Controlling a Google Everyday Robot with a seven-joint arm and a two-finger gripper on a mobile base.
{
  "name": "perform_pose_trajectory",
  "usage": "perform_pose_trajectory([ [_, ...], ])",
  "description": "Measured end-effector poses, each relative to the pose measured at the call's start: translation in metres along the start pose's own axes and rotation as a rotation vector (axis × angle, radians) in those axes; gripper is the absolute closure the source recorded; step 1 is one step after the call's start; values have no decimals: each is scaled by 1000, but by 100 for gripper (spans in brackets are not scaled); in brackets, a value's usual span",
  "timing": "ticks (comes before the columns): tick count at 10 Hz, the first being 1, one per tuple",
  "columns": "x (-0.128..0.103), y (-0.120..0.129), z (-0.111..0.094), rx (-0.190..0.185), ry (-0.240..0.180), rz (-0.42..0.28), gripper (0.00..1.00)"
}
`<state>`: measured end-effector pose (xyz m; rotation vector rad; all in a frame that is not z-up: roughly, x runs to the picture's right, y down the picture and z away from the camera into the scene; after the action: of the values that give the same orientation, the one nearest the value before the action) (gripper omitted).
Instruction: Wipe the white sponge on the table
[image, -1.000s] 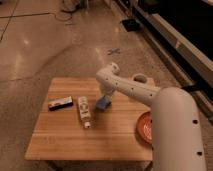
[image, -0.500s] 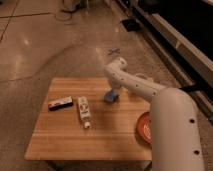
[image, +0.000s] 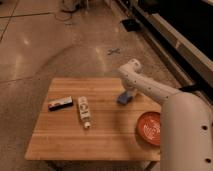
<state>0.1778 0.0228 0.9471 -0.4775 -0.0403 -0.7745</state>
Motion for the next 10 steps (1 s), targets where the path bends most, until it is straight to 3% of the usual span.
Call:
perform_pose_trajectory([
  [1, -2, 16, -2, -9, -6, -13, 100],
  [4, -41, 47, -13, -25, -57, -104, 100],
  [6, -91, 61, -15, -38, -112, -199, 100],
  [8, -130, 60, -16, -38, -145, -266, 100],
  [10, -157, 43, -19, -20, -173, -278, 86],
])
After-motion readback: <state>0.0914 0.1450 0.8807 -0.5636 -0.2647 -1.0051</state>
